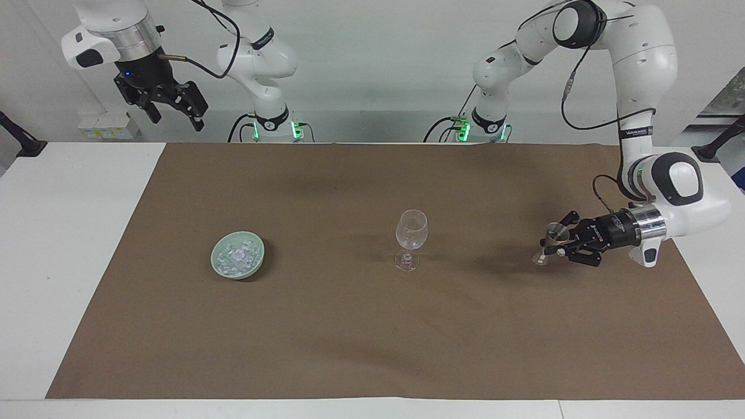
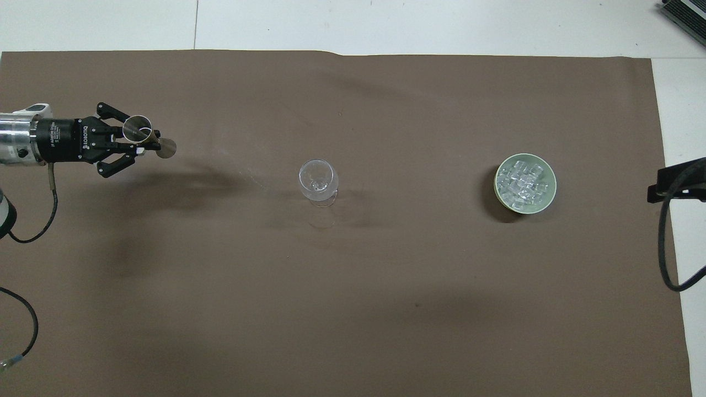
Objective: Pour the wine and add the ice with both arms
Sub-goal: 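Lift the silver cup with the left gripper toward the glass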
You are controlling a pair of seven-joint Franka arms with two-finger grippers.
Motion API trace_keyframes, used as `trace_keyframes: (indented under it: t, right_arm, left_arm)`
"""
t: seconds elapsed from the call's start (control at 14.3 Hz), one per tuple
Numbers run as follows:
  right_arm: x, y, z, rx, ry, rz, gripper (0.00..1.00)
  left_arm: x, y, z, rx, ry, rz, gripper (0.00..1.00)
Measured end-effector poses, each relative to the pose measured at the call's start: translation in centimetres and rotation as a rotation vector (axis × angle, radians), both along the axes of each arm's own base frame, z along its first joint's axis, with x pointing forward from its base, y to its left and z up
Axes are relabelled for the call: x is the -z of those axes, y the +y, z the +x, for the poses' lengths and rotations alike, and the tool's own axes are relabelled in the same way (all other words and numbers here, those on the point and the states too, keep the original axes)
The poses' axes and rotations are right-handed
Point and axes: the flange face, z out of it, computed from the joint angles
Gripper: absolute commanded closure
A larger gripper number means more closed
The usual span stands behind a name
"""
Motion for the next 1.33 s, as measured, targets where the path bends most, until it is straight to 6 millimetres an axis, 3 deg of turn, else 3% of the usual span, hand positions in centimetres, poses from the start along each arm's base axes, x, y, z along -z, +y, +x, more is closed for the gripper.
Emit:
trace_keyframes:
  t: [0.49,0.91,1.33]
  right_arm:
    - [0.0,0.0,0.0,0.000,0.000,0.000,0.00]
    - [0.0,0.0,0.0,0.000,0.000,0.000,0.00]
    - [0.0,0.0,0.0,0.000,0.000,0.000,0.00]
  left_arm:
    - [-1.6,-3.1,-1.2,0.006,0.023,-0.025,1.00]
    - [-4.5,-8.2,-2.8,0.027,0.007,0.040,1.00]
    - [-6.8,-12.0,-5.0,0.030,-0.001,0.102,1.00]
